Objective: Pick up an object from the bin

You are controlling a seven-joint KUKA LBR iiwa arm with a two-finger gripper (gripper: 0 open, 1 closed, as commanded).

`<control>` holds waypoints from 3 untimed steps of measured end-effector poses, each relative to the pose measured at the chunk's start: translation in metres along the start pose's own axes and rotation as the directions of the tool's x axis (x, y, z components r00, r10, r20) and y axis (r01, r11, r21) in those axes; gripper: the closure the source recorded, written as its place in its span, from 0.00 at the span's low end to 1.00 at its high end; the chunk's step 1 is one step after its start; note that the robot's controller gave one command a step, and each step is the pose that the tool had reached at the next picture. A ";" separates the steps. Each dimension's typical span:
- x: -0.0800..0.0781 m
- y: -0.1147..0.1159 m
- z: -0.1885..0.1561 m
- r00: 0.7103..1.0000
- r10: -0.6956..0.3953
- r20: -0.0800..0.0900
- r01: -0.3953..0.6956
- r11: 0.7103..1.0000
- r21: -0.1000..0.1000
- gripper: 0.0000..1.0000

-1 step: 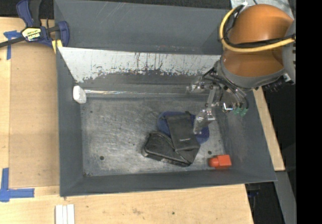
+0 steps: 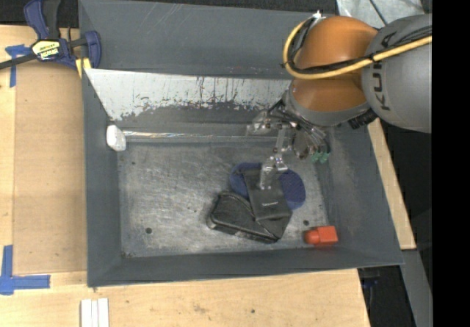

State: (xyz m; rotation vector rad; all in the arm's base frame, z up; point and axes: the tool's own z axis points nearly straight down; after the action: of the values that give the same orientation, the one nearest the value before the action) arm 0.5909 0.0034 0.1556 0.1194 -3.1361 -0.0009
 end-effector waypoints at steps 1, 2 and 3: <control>-0.008 0.004 0.022 0.997 -0.077 0.001 0.077 0.997 0.000 0.00; -0.002 0.000 0.032 0.994 -0.108 0.007 0.108 0.994 0.001 0.00; -0.002 -0.009 0.077 1.000 0.002 0.012 -0.002 1.000 0.004 0.00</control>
Offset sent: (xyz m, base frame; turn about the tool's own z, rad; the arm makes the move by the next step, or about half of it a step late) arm 0.0075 0.0042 -0.0220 -0.0773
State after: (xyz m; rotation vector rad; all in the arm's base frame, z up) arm 0.5929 -0.0056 0.0782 0.1160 -3.1486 0.0052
